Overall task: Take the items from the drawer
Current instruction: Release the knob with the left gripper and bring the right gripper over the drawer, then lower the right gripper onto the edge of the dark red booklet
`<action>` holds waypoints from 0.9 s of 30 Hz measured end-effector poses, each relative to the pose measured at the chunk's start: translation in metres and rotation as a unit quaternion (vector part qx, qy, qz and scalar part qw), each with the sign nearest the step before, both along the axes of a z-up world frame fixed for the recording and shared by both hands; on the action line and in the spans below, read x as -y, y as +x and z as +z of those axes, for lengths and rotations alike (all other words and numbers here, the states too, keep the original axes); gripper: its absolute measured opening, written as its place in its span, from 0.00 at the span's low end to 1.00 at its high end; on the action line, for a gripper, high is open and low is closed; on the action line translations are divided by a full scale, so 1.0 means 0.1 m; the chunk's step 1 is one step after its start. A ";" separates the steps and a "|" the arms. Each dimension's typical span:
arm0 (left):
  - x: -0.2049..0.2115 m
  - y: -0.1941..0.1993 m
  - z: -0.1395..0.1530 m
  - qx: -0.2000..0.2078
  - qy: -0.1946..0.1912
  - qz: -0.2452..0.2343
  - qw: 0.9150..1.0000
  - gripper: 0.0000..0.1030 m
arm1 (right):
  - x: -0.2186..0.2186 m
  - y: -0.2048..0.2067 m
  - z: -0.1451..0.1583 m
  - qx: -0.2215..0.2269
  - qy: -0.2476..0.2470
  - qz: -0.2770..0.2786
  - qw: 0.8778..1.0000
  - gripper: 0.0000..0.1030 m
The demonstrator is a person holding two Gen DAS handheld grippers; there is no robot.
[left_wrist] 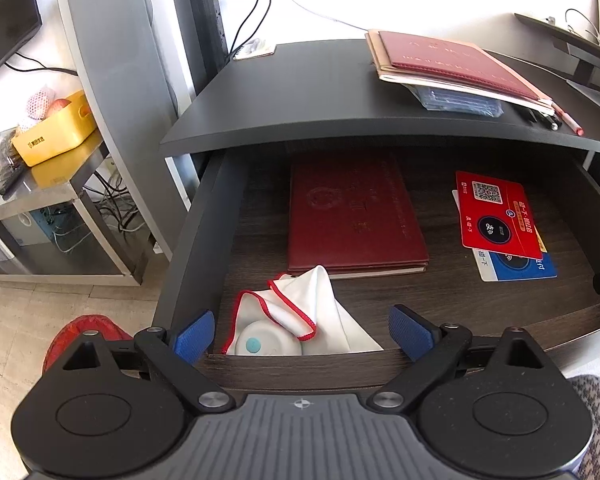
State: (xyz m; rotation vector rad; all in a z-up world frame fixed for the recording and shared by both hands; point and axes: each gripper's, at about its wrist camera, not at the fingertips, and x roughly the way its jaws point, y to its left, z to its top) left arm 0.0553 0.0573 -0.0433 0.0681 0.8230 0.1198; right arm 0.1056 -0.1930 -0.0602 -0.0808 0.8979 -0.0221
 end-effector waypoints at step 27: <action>-0.34 0.06 0.11 0.003 -0.047 0.037 0.998 0.92 | 0.01 -0.09 0.00 -0.026 0.009 -0.003 1.000 1.00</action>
